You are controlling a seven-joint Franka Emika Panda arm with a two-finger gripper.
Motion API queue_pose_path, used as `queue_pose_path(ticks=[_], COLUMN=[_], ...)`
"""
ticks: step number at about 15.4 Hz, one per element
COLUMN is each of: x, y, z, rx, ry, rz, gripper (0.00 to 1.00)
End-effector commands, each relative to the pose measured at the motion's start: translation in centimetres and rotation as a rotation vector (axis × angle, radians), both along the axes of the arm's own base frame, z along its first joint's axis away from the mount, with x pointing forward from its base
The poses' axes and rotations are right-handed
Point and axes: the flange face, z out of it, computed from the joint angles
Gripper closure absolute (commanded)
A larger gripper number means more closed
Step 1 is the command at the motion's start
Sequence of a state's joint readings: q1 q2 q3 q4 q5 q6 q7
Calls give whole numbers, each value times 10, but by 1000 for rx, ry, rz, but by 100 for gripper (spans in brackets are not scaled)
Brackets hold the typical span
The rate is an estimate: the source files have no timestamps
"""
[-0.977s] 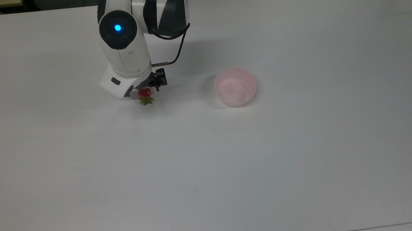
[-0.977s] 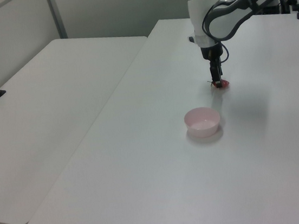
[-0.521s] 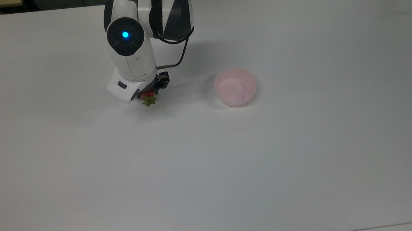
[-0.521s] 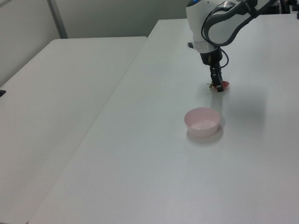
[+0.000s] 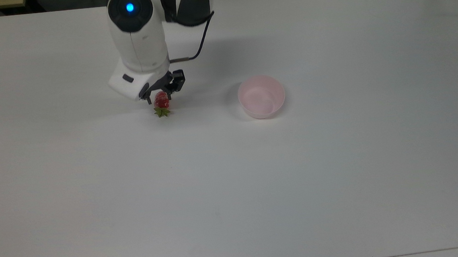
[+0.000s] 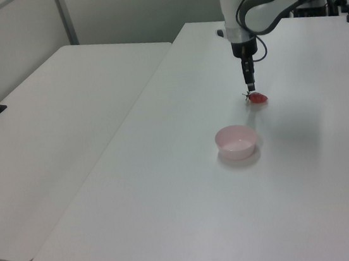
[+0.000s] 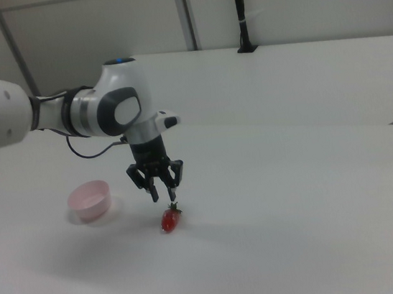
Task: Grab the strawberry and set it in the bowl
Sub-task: 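Close the gripper around the red strawberry, then lift the strawberry and carry it toward the pink bowl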
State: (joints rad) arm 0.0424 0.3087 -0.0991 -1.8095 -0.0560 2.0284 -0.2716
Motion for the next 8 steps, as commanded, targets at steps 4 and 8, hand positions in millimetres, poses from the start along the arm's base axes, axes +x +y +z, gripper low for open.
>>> queue_pose_path(ticks=[4, 8], x=[-12, -7], y=[13, 9], z=[-21, -43], rx=[-2, -7], ry=[55, 45], rz=[90, 91], gripper=[24, 25])
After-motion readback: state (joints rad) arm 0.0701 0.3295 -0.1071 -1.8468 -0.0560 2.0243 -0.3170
